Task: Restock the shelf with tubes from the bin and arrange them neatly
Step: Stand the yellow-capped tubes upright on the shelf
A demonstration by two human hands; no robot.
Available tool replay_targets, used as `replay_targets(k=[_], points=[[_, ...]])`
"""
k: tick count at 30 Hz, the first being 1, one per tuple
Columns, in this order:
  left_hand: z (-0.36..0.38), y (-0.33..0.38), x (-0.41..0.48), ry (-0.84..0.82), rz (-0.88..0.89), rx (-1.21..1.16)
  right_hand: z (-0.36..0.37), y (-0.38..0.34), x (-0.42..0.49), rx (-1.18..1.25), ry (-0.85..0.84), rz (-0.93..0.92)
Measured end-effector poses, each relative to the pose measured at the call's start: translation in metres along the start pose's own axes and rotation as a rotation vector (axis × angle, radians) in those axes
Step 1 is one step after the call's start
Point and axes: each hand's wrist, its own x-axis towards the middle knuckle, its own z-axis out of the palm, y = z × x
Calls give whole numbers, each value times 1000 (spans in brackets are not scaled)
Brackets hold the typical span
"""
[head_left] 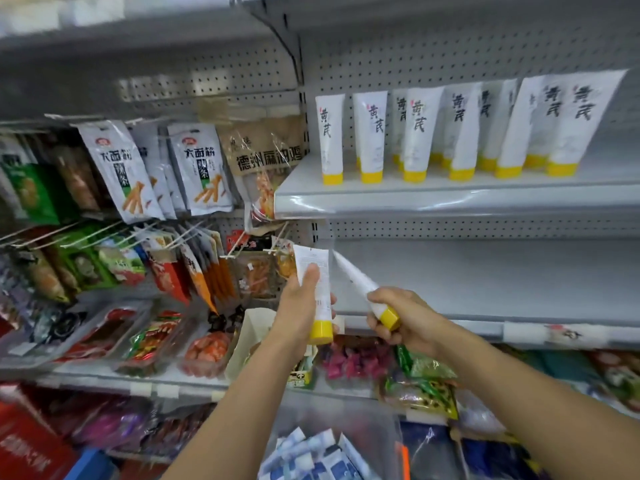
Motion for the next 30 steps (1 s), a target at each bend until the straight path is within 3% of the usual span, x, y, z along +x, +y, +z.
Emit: replay_targets(k=[4, 10, 13, 20, 26, 30], points=[[34, 19, -7, -11, -83, -30, -36, -22, -15, 162, -86, 10], [112, 23, -7, -82, 67, 93, -103, -48, -45, 147, -106, -108], [162, 18, -12, -216, 158, 85, -146, -60, -62, 89, -91, -165], [281, 11, -21, -212, 246, -17, -249, -95, -100, -45, 126, -204], [357, 23, -22, -143, 169, -74, -323, -138, -123, -69, 169, -388], [382, 32, -19, -130, 233, -10, -359, -169, -114, -172, 275, -489]])
